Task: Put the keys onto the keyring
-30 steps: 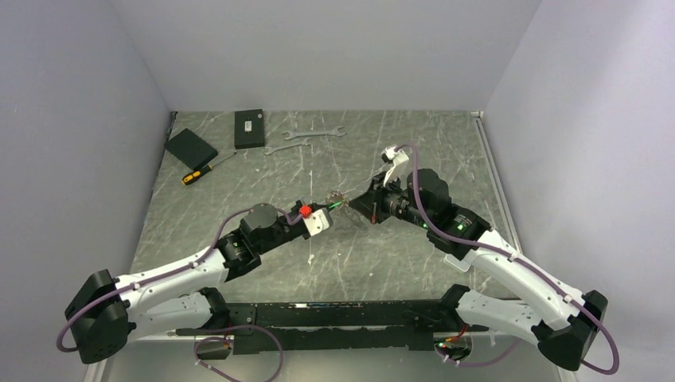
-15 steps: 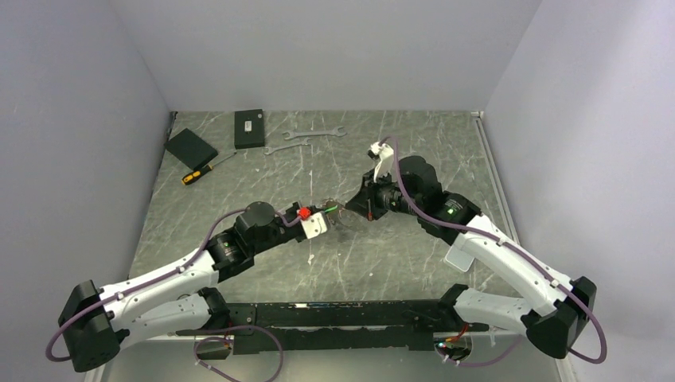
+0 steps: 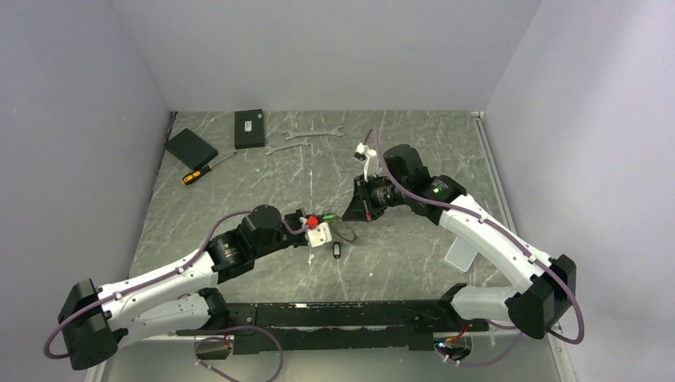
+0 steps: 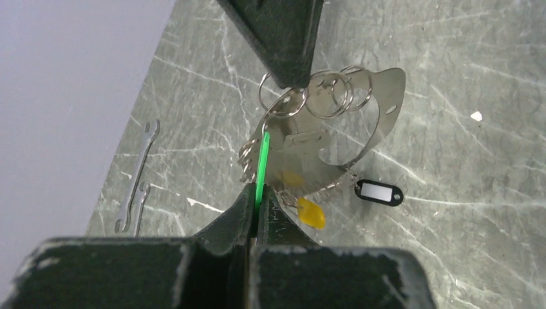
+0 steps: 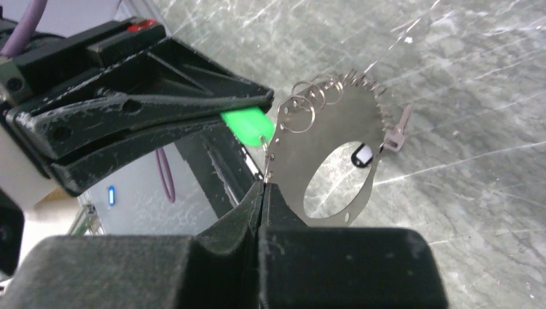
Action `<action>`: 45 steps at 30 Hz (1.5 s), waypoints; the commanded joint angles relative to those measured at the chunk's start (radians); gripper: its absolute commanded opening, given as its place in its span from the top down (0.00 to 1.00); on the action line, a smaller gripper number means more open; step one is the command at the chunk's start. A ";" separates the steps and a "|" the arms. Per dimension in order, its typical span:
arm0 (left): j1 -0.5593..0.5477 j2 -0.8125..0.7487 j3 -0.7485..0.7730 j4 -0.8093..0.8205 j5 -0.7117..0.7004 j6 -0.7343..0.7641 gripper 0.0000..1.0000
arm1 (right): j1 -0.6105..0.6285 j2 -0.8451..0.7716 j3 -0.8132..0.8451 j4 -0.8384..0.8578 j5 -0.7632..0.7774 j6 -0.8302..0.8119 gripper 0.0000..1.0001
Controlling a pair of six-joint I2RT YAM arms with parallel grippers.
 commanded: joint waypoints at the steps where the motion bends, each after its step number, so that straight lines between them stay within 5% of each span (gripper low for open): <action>1: -0.004 -0.021 0.066 0.009 -0.113 0.057 1.00 | 0.002 0.000 0.056 -0.127 -0.108 -0.061 1.00; 14: -0.019 -0.036 0.076 -0.104 -0.081 0.032 0.97 | 0.001 0.049 0.056 -0.093 -0.126 -0.013 1.00; 16: -0.019 -0.052 0.067 -0.118 -0.044 0.008 0.80 | 0.002 0.050 0.061 -0.087 -0.135 -0.012 1.00; 18: -0.019 -0.070 0.061 -0.134 -0.011 -0.006 0.50 | 0.002 0.044 0.067 -0.090 -0.117 -0.025 1.00; 20: -0.019 -0.092 0.064 -0.152 0.016 -0.011 0.44 | 0.002 0.035 0.073 -0.097 -0.097 -0.046 1.00; 32: -0.014 -0.122 0.190 -0.339 0.353 -0.021 0.50 | 0.060 -0.198 -0.084 0.058 -0.094 -0.271 1.00; 45: -0.013 -0.015 0.250 -0.261 0.548 -0.027 0.58 | 0.155 -0.290 -0.139 0.060 -0.124 -0.416 1.00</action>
